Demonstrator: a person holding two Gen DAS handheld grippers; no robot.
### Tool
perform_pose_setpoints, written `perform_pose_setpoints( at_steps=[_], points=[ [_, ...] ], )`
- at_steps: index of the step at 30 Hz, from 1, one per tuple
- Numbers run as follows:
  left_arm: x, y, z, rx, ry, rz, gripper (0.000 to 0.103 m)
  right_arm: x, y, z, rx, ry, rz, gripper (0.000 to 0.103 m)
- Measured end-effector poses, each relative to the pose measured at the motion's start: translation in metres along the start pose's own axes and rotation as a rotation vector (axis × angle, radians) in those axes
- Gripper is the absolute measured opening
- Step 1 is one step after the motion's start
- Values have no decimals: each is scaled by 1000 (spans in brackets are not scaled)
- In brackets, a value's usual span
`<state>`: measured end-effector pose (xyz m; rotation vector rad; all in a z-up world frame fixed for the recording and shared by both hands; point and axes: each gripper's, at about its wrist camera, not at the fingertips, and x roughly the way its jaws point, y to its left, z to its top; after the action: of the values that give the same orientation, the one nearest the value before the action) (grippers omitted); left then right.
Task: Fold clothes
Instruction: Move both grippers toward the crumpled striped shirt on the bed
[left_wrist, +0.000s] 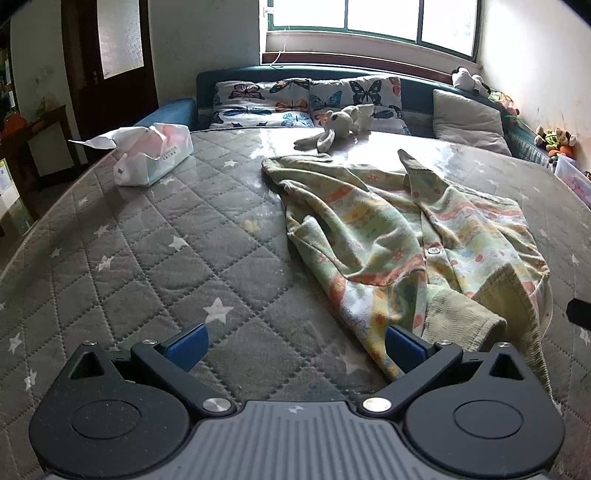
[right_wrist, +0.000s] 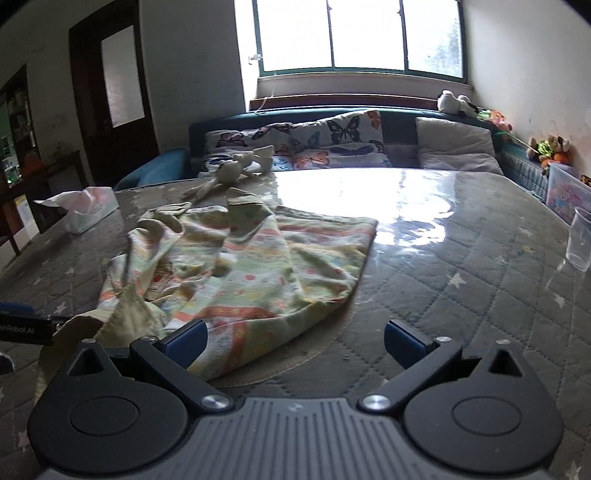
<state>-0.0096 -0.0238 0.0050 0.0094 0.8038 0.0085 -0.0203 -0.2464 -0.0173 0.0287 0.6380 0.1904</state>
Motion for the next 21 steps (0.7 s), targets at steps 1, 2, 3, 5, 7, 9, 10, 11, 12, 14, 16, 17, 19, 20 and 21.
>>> perform_pose_setpoints(
  at_steps=[1, 2, 3, 5, 7, 9, 10, 11, 12, 14, 16, 17, 19, 20, 21],
  points=[
    [0, 0, 1, 0, -2, 2, 103, 0, 2, 0, -5, 0, 4, 103],
    [0, 0, 2, 0, -5, 4, 103, 0, 4, 1, -9, 0, 7, 103],
    [0, 0, 3, -2, -6, 6, 103, 1, 6, 1, -14, 0, 9, 103],
    [1, -2, 4, -8, -5, 14, 103, 3, 9, 2, -20, 1, 13, 103],
    [4, -3, 6, -6, -3, 17, 103, 4, 11, 2, -25, 3, 17, 102],
    [5, -7, 7, -4, 0, 14, 103, 6, 13, 3, -32, 6, 20, 102],
    [6, -8, 8, -1, 0, 12, 103, 7, 13, 3, -34, 8, 21, 102],
    [7, -10, 9, 1, -1, 15, 103, 8, 13, 4, -36, 10, 24, 101],
    [8, -12, 10, 4, -2, 19, 103, 9, 13, 5, -38, 11, 26, 100],
    [10, -16, 13, -24, -5, 52, 103, 13, 13, 7, -42, 15, 30, 99],
    [11, -19, 17, -19, -10, 51, 103, 16, 13, 9, -47, 18, 32, 99],
    [12, -21, 18, -15, -13, 50, 103, 17, 13, 10, -50, 19, 33, 99],
    [13, -24, 22, -15, -18, 58, 103, 21, 13, 13, -57, 22, 35, 99],
    [14, -25, 25, -21, -21, 67, 103, 22, 13, 14, -61, 23, 36, 98],
    [16, -27, 28, -17, -23, 67, 103, 24, 13, 16, -65, 23, 37, 98]
  ],
)
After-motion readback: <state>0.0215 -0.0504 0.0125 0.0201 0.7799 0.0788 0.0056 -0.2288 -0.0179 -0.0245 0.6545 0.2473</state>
